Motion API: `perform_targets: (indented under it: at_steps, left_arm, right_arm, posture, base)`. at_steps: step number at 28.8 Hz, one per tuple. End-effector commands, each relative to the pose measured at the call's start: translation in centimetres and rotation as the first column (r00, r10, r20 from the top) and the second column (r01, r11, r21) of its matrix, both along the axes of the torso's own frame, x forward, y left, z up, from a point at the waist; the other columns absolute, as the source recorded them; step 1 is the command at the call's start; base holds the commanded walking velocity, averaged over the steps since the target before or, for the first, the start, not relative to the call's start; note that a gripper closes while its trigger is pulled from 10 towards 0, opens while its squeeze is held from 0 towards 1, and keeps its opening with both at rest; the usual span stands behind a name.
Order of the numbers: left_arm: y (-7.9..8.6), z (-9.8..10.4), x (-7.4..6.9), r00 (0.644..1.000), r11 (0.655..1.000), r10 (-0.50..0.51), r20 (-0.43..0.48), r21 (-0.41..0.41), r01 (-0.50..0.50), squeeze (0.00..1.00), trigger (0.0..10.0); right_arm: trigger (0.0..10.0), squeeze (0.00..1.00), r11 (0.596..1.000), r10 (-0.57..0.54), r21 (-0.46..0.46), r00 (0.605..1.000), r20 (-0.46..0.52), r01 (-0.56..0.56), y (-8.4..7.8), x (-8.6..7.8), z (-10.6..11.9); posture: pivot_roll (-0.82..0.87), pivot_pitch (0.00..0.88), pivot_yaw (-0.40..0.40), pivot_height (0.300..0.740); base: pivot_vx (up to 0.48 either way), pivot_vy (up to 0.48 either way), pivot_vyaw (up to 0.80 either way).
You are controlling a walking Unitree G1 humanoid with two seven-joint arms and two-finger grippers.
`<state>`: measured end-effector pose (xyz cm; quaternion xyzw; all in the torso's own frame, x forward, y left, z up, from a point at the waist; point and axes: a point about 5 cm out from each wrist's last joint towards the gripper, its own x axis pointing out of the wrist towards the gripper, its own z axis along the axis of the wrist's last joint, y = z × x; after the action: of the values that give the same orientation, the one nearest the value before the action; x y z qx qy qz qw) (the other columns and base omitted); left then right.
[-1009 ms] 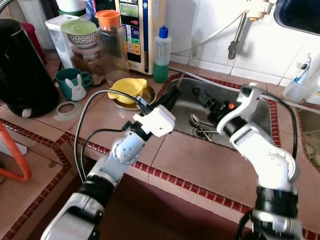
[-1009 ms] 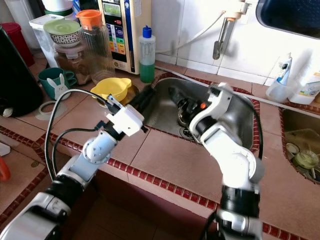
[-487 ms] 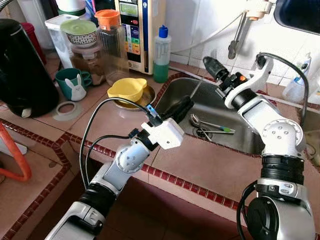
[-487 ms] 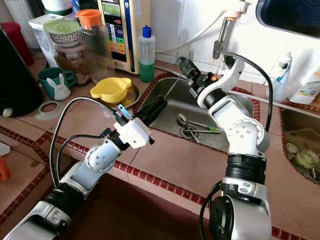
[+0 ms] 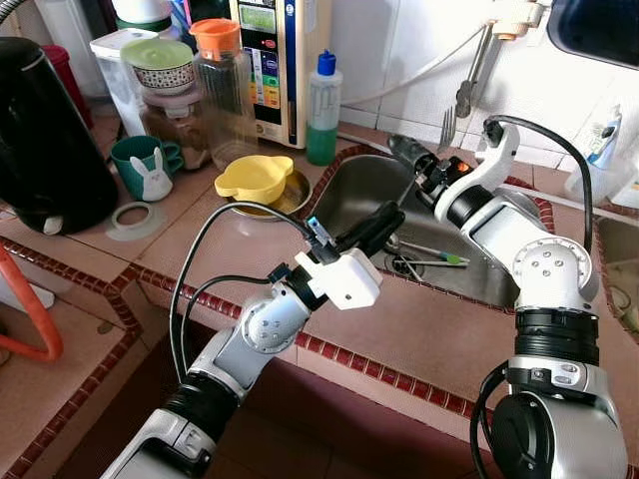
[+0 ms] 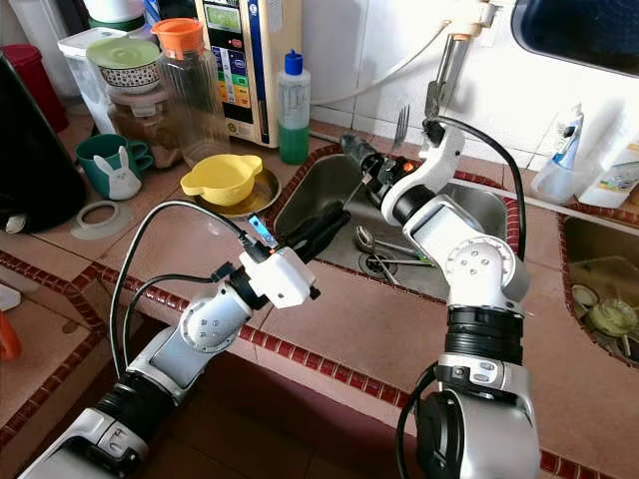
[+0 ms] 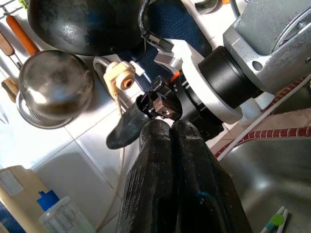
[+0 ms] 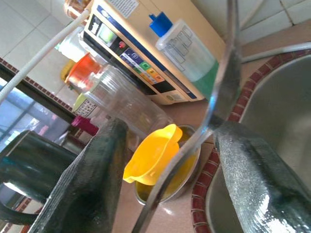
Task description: Kitchen organization
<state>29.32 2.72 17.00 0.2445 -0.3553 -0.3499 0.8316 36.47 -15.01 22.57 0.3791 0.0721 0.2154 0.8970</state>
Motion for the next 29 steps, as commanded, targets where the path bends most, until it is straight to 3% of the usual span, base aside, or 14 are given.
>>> perform_targets:
  at_steps: [1,10,22,23,25,26,27,28,29]
  left_arm:
    - [-0.1,0.2,-0.1,1.000,1.000,-0.002,0.011,0.007,0.002,0.00,0.0]
    - [0.1,-0.3,0.0,1.000,0.998,0.015,0.009,0.054,-0.016,0.00,0.0]
    - [0.0,-1.0,0.1,1.000,0.994,0.024,0.006,0.109,-0.025,0.00,0.2]
    - [0.0,-1.2,0.1,1.000,0.993,0.026,0.006,0.118,-0.026,0.00,1.1]
    - [0.1,-1.2,0.2,1.000,0.991,0.030,0.005,0.127,-0.030,0.00,1.6]
    - [0.1,-1.3,0.2,1.000,0.991,0.030,0.003,0.132,-0.030,0.00,2.9]
    - [0.1,-1.5,0.2,1.000,0.989,0.030,-0.002,0.145,-0.030,0.00,6.1]
    - [0.1,-1.6,0.2,1.000,0.988,0.031,-0.005,0.153,-0.030,0.00,6.9]
    - [0.1,-1.6,0.2,1.000,0.988,0.031,-0.005,0.153,-0.030,0.00,6.9]
  right_arm:
    - [0.0,0.00,0.999,-0.028,-0.027,1.000,-0.014,0.028,-0.5,0.2,0.6]
    - [0.0,0.00,0.988,-0.083,-0.137,0.995,-0.049,0.076,-1.2,0.1,0.5]
    - [0.0,0.00,0.982,-0.098,-0.167,0.994,-0.057,0.087,-1.2,0.1,0.8]
    - [0.0,0.00,0.983,-0.098,-0.164,0.994,-0.056,0.087,-1.2,0.1,0.8]
    - [0.0,0.00,0.983,-0.097,-0.164,0.994,-0.056,0.087,-1.2,0.1,0.8]
    - [0.0,0.00,0.983,-0.097,-0.163,0.994,-0.056,0.087,-1.2,0.1,0.8]
    - [0.0,0.00,0.983,-0.097,-0.162,0.994,-0.056,0.087,-1.1,0.1,0.8]
    - [0.0,0.00,0.983,-0.097,-0.162,0.994,-0.056,0.087,-1.1,0.1,0.9]
    - [0.0,0.00,0.983,-0.097,-0.162,0.994,-0.056,0.087,-1.1,0.1,0.9]
  posture:
    - [0.01,0.000,-0.012,0.740]
    - [0.00,0.000,-0.010,0.740]
    - [0.00,0.000,-0.007,0.740]
    - [0.00,0.000,-0.008,0.740]
    - [0.00,0.000,-0.008,0.740]
    - [0.00,0.000,-0.008,0.740]
    - [0.00,0.000,-0.008,0.740]
    - [0.00,0.000,-0.008,0.740]
    - [0.00,0.000,-0.008,0.740]
  base:
    - [0.000,0.000,0.00]
    - [0.000,0.000,0.00]
    - [0.000,0.000,0.00]
    - [0.000,0.000,0.00]
    - [0.000,0.000,0.00]
    - [0.000,0.000,0.00]
    - [0.000,0.000,0.00]
    - [0.000,0.000,0.00]
    - [0.000,0.000,0.00]
